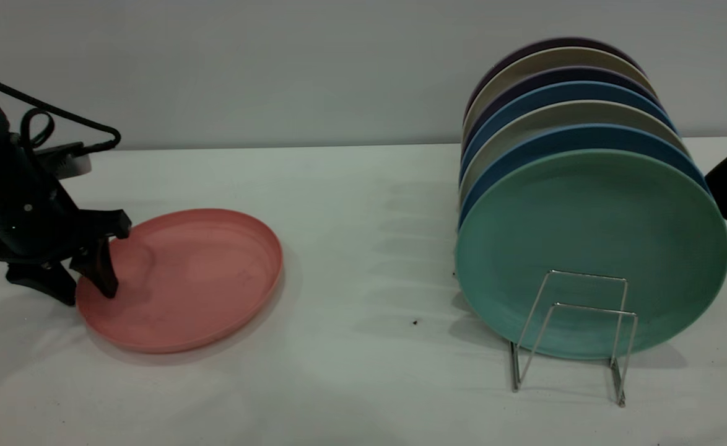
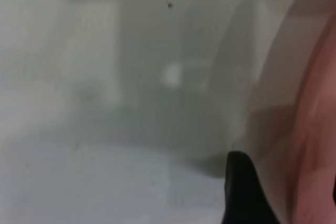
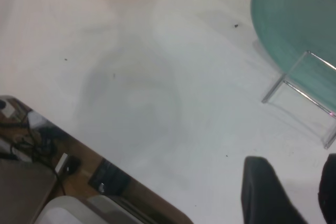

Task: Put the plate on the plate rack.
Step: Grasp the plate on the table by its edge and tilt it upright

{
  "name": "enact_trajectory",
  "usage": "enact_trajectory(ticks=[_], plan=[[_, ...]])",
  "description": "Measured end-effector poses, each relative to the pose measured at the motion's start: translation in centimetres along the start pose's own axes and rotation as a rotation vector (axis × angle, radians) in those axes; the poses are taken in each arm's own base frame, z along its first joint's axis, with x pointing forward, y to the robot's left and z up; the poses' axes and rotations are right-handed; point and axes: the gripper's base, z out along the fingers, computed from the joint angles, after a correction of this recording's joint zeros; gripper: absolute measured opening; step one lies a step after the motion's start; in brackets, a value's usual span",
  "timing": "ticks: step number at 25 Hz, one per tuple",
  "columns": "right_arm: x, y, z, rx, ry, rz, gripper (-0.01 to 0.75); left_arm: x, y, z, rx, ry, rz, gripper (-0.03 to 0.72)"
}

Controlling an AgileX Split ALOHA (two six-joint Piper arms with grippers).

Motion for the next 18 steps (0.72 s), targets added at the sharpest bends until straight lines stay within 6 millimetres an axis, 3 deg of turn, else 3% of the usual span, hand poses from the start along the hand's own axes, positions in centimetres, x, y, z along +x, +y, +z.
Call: enact_trajectory(ticks=[14, 18], plan=[[-0.1, 0.1, 0.0, -0.010, -0.008, 0.019, 0.280, -1.3, -0.9, 1.1, 0.009, -0.011, 0.023, 0.208], [-0.1, 0.1, 0.0, -0.011, -0.008, 0.019, 0.280, -1.3, -0.9, 1.0, 0.006, -0.011, 0.029, 0.109]])
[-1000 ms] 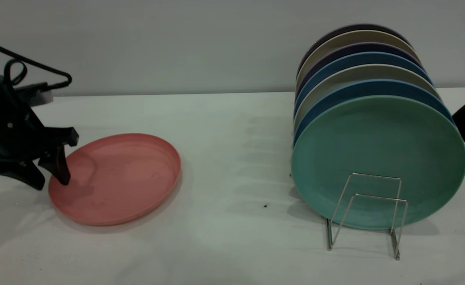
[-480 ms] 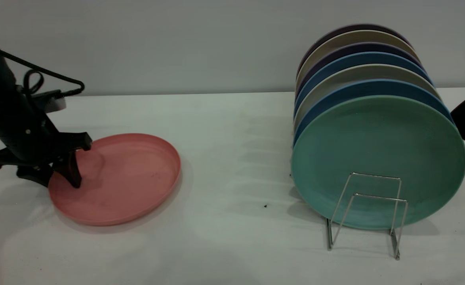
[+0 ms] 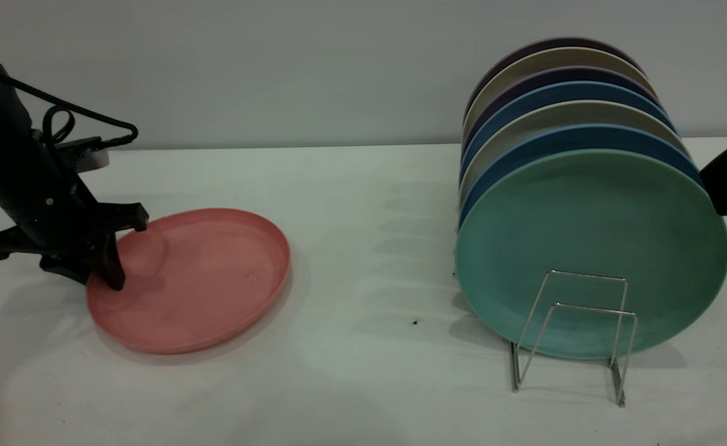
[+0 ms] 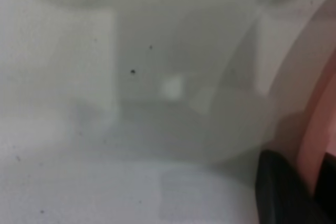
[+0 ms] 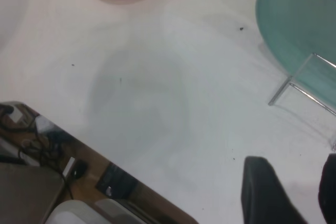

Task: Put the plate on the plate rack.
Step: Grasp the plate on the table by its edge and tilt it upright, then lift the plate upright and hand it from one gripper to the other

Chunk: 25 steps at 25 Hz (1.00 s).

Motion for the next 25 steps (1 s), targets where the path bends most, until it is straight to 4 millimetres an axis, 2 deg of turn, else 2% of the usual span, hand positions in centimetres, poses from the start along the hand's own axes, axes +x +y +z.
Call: enact_trajectory(ticks=[2, 7, 15, 20, 25], plan=[[0.0, 0.0, 0.0, 0.000, 0.000, 0.000, 0.280, -0.1, 0.0, -0.2, 0.002, -0.001, 0.015, 0.077], [0.0, 0.0, 0.0, -0.001, 0.000, 0.001, 0.280, -0.3, -0.3, -1.0, 0.010, -0.011, 0.103, 0.063], [0.1, 0.1, 0.0, -0.009, 0.009, -0.026, 0.280, -1.1, -1.1, -5.6, 0.014, -0.062, 0.330, 0.027], [-0.1, 0.5, -0.2, -0.046, 0.016, -0.075, 0.280, -0.8, -2.6, -7.8, 0.025, -0.049, 0.519, 0.021], [-1.6, 1.0, -0.3, -0.103, 0.024, -0.127, 0.280, 0.1, -5.4, -9.3, 0.051, -0.023, 0.720, 0.020]])
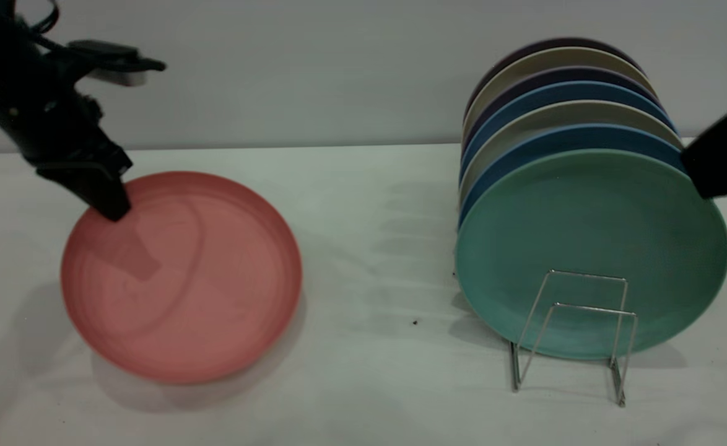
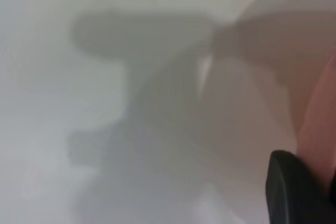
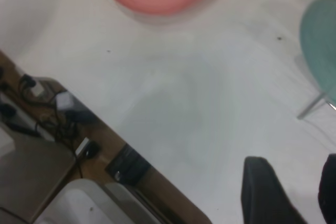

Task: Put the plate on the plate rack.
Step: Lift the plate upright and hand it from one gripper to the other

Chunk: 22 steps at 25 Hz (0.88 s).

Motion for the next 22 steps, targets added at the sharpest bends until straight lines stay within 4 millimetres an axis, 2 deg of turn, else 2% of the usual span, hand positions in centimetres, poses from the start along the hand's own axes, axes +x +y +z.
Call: enact_trajectory(ticks=[6, 9, 16, 22], plan=[[-0.9, -0.4, 1.1, -0.039, 0.050, -0.019, 0.280, -1.0, -3.1, -0.9, 0.058, 0.036, 0.189, 0.020], [-1.3, -0.5, 1.5, -0.062, 0.075, -0.054, 0.280, -1.3, -4.2, -1.9, 0.070, 0.034, 0.257, 0.020], [-2.3, -0.5, 2.2, -0.124, 0.106, -0.096, 0.280, -1.9, -6.0, -4.6, 0.076, 0.013, 0.333, 0.020], [-3.1, -0.7, 3.7, -0.211, 0.119, -0.093, 0.280, -2.9, -9.2, -5.8, 0.082, -0.018, 0.448, 0.020]])
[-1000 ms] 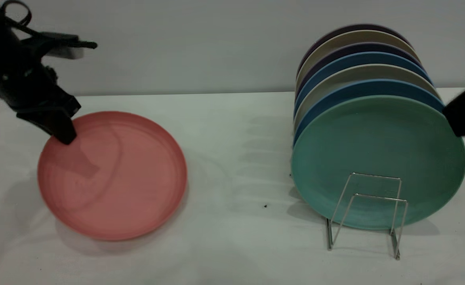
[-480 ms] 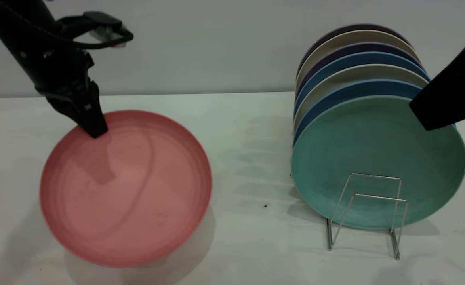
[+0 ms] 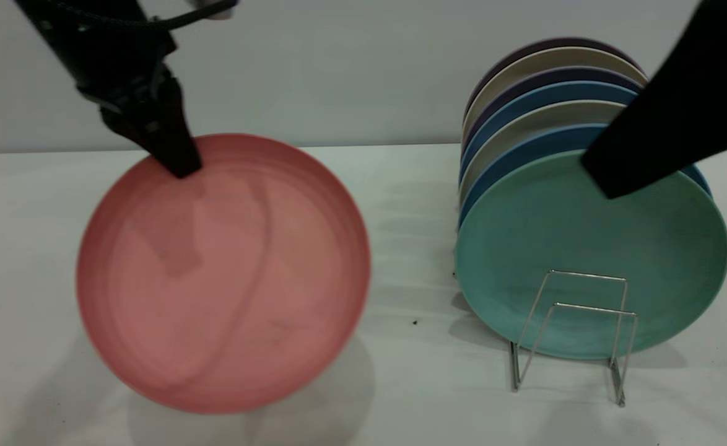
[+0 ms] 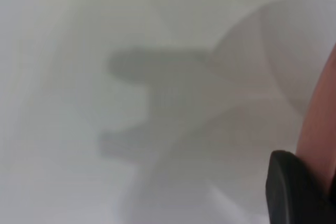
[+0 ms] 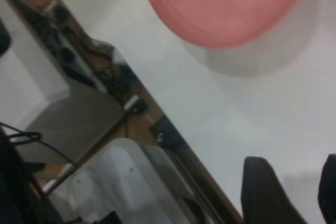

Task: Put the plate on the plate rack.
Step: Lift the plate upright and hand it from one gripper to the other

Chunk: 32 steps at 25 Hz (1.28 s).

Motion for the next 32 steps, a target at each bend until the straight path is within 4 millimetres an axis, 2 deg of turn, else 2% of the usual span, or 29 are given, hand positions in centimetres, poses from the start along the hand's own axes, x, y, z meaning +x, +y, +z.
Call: enact_trajectory(ticks=[6, 12, 18, 22, 32], plan=[[-0.1, -0.9, 2.0, -0.078, 0.009, 0.007, 0.283, -1.6, -1.8, 0.2, 0.070, -0.057, 0.041, 0.020], [-0.2, -1.9, 4.1, -0.111, 0.025, 0.027, 0.340, -2.1, -2.4, 0.2, 0.106, -0.100, 0.052, 0.020], [-0.3, -1.5, 7.2, -0.085, 0.039, -0.023, 0.388, -2.2, -2.8, 0.2, 0.141, -0.109, 0.074, 0.020], [-0.2, -2.2, 8.8, -0.037, 0.040, 0.001, 0.411, -2.4, -4.0, 0.9, 0.159, -0.102, 0.133, 0.020], [-0.6, -3.5, 9.4, 0.072, -0.012, -0.013, 0.433, -2.4, -6.2, 2.9, 0.151, -0.093, 0.208, 0.020]])
